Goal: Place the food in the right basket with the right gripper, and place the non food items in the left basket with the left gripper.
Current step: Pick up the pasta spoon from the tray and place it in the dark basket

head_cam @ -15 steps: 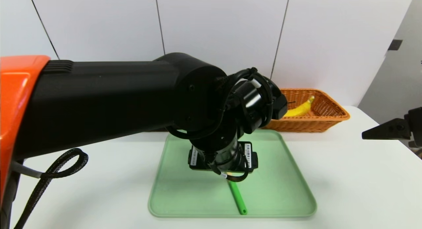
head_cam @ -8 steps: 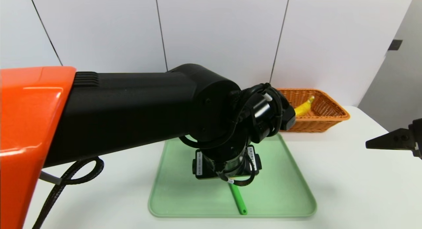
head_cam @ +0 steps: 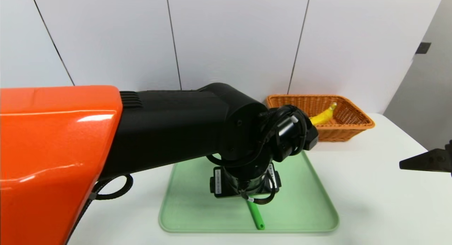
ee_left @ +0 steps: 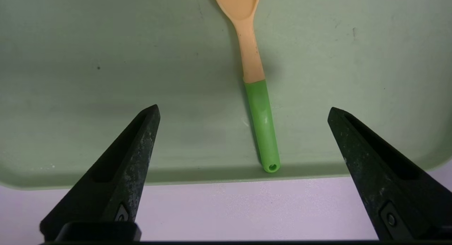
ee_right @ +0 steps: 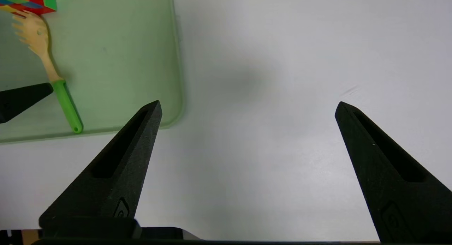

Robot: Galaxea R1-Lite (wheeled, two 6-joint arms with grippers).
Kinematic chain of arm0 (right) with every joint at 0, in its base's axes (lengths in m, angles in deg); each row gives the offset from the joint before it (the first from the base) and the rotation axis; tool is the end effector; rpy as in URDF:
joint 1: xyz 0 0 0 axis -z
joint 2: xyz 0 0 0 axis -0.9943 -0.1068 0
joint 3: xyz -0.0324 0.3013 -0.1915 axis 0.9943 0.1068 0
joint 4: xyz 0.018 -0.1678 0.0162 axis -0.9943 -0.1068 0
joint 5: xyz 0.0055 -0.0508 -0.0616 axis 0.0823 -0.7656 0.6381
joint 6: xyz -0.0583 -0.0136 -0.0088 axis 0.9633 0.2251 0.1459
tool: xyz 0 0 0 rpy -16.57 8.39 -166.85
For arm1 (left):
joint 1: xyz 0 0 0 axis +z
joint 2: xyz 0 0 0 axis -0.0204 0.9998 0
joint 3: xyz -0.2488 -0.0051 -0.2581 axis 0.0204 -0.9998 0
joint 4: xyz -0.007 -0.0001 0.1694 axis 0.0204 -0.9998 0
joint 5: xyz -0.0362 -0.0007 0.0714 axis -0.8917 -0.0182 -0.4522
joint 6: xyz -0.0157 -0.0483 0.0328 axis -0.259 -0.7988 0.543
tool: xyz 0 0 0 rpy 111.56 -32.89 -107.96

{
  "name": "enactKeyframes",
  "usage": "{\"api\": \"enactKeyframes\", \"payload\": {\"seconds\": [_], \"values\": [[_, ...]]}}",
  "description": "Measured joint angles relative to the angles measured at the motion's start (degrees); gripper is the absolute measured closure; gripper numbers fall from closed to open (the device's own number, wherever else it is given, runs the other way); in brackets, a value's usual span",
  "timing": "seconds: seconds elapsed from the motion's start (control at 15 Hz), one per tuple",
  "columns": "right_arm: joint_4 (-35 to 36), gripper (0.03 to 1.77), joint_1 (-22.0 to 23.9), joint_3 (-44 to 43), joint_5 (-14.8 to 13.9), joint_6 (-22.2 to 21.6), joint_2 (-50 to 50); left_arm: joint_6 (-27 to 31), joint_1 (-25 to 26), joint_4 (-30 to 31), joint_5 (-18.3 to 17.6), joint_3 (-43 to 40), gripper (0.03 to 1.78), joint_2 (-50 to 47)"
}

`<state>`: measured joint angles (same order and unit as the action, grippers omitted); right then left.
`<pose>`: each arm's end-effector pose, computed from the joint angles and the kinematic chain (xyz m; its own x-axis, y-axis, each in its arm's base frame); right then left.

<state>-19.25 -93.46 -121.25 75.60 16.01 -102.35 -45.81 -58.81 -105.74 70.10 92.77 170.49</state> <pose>0.1201 0.0165 0.2983 0.6334 0.0455 -0.7725 0.1037 0.9843 0.1430 0.2411 -0.3463 0.2122 0.4582 -0.1582 -0.8747 -0.0057 0.9835 -0.1809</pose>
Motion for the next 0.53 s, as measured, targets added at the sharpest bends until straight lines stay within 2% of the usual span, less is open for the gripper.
{"api": "enactKeyframes", "payload": {"seconds": [0.13, 0.53], "values": [[0.0, 0.1, 0.21, 0.69, -1.6, -0.05, 0.16, 0.11, 0.23, 0.04, 0.04, 0.11, 0.12, 0.78], [0.05, 0.1, 0.21, 3.36, -1.6, -0.02, 1.45, 0.16, 1.55, 1.72, -0.13, 0.2, 0.12, 2.85]]}}
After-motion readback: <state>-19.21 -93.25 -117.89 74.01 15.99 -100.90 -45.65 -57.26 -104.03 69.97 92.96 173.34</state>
